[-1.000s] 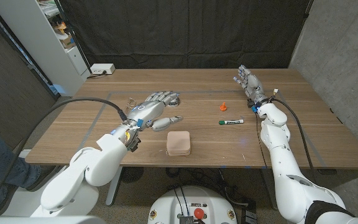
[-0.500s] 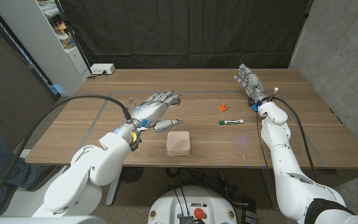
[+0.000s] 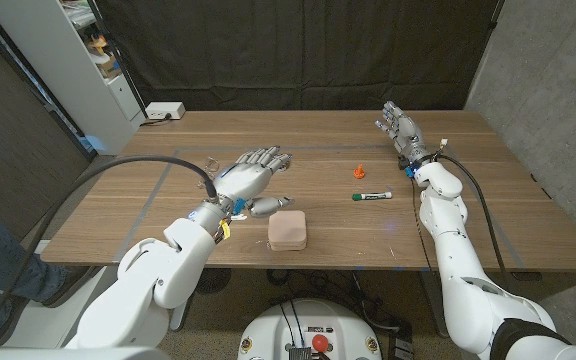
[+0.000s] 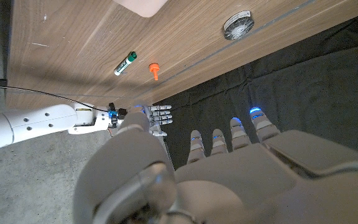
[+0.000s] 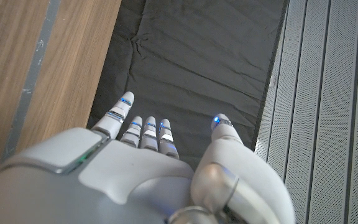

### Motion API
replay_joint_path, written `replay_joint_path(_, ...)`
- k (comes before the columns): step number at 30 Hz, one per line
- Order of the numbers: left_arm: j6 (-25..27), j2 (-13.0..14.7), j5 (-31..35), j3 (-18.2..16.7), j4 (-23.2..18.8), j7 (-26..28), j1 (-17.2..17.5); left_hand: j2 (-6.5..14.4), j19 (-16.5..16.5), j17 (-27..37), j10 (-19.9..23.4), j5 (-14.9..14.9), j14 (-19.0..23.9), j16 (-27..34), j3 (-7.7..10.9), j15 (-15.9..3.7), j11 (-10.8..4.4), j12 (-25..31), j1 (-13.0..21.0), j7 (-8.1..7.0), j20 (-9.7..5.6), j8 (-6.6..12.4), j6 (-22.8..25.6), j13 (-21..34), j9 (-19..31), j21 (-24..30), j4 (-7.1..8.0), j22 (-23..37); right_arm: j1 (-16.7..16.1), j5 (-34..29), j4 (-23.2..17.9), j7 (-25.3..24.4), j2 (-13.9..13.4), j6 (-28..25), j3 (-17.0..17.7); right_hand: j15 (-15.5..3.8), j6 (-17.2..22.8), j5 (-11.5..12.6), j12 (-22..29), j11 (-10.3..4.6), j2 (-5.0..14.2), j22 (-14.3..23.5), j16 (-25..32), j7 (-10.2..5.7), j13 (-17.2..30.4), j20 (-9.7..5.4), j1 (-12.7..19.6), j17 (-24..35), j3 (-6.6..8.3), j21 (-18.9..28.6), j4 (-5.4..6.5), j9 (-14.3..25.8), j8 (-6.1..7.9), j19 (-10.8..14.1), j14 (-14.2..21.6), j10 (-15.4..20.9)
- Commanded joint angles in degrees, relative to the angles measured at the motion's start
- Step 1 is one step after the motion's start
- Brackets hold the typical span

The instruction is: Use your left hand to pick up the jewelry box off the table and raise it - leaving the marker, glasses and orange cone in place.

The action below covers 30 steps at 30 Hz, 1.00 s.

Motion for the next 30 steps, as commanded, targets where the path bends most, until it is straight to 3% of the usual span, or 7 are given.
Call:
replay_joint_path(1, 0.8, -0.3, 8.6, 2.5, -0.3, 1.0, 0.9, -1.5, 2.4, 0.4, 0.4, 0.7, 1.1, 0.7, -0.71, 0.34, -0.21, 0.6, 0.1, 0.0, 0.13, 0.51, 1.1, 0.4, 0.2, 0.9, 0.27, 0.2, 0.4, 0.0, 0.5, 0.1, 0.0, -0.1, -0.2, -0.05, 0.4, 0.4, 0.4, -0.03, 0.11, 0.3, 0.0, -0.24, 0.3, 0.26, -0.3, 0.2, 0.03, 0.4, -0.42, 0.2, 0.17, 0.3, 0.2, 0.0)
replay_joint_path(14, 2.6, -3.4, 14.7, 5.5, 0.2, -5.5, -1.2, -3.1, 6.7, 0.8, 0.7, 1.6, 2.3, 1.1, -1.76, 1.17, 0.54, 1.1, -0.1, 0.82, 0.13, 0.54, 2.2, 0.9, 0.2, 2.2, 0.77, 0.2, 0.7, -0.3, 1.6, 0.0, -0.3, 0.5, -0.1, -0.03, 0.5, 0.4, 0.4, -0.06, 0.11, 0.3, 0.0, -0.28, 0.3, 0.27, -0.3, 0.2, 0.02, 0.4, -0.44, 0.2, 0.17, 0.3, 0.2, 0.0)
replay_joint_path(24, 2.8, -4.9, 15.8, 7.0, 0.8, -9.3, -2.9, -3.5, 8.5, 1.0, 0.6, 2.1, 2.4, 1.1, -2.06, 1.5, 0.71, 1.2, 0.0, 0.88, 0.14, 0.31, 2.0, 1.1, 0.2, 2.6, 0.95, 0.1, 0.8, -0.2, 1.6, -0.2, -0.2, 0.0, -0.1, -0.01, 0.4, 0.4, 0.5, -0.04, 0.11, 0.3, 0.0, -0.25, 0.3, 0.33, -0.4, 0.2, 0.02, 0.4, -0.45, 0.2, 0.16, 0.2, 0.1, 0.0)
replay_joint_path(30, 2.9, -5.5, 15.6, 7.5, 1.2, -10.4, -3.5, -3.4, 10.8, 0.9, 1.9, 2.6, 3.4, 1.3, -2.11, 2.74, 1.11, 1.9, 0.8, 0.63, 0.16, 0.19, 2.2, 1.2, 0.2, 3.1, 0.98, -0.1, 0.7, -0.1, 1.3, -0.1, -0.3, 0.1, -0.1, -0.02, 0.4, 0.4, 0.5, 0.0, 0.1, 0.3, 0.0, -0.34, 0.3, 0.37, -0.4, 0.2, 0.0, 0.4, -0.46, 0.2, 0.16, 0.1, 0.1, 0.0)
